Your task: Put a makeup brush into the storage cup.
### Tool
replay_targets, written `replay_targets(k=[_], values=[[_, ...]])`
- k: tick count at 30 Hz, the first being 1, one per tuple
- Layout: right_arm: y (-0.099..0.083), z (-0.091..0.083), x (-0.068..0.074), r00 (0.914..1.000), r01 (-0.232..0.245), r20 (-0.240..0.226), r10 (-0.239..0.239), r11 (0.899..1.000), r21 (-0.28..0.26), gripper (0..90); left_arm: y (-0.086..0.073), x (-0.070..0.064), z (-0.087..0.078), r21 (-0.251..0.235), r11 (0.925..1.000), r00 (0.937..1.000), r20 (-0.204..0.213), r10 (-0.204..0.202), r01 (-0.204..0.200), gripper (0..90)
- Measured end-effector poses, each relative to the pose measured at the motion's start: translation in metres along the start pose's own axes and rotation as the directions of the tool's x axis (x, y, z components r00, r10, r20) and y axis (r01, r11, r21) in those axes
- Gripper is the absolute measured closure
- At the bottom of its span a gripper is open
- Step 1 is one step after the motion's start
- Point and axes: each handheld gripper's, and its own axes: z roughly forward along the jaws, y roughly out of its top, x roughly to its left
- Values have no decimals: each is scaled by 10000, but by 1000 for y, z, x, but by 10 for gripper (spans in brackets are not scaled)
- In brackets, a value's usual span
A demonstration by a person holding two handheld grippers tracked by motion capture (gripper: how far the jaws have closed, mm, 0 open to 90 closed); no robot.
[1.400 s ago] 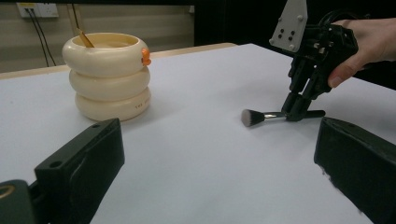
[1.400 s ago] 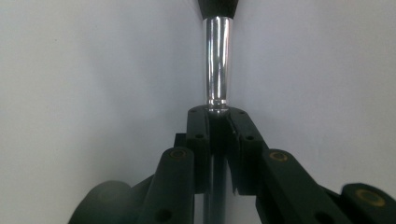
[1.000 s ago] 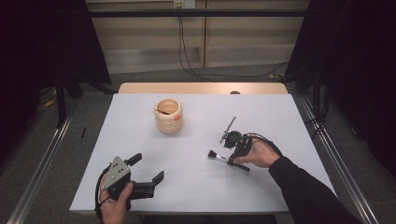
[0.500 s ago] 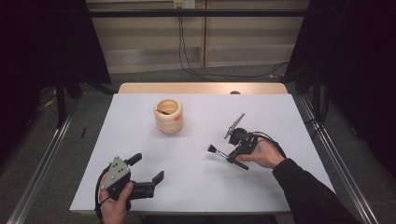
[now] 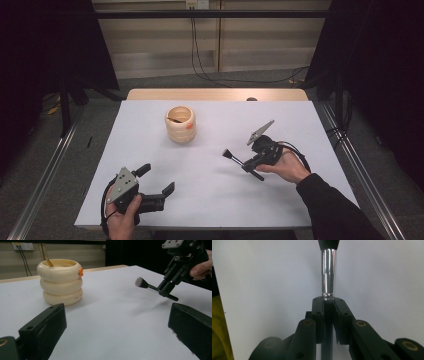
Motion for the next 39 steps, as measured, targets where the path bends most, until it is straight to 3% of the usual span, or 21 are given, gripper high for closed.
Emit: replay_targets(k=[4,7,15,23,30,32,39], values=[[-3,-1,2,9991,-45,-423,29,9992,-391,806,0,0,0,26,10000,10000,-16,11,-11,17],[-5,-2,5,9988,102,-470,-139,9969,-784,806,0,0,0,19,10000,10000,-16,36,-36,17],[-13,-7,4,9975,167,-642,-299,9800,-1981,806,0,-2,2,-17,10000,9999,144,89,-89,15],[-19,-15,6,9975,236,-553,-434,9478,-3181,806,0,-3,2,-1,10000,10000,74,49,-49,14],[-26,-16,6,9975,140,-588,-398,9219,-3871,806,0,-3,2,-18,10000,9996,266,6,-6,14],[-27,-17,6,9980,135,-513,-376,9135,-4067,806,0,-3,2,-17,10000,9999,158,45,-45,14],[-29,-24,8,9967,178,-597,-546,8684,-4956,806,0,-3,2,-44,10000,9999,155,14,-14,14]])
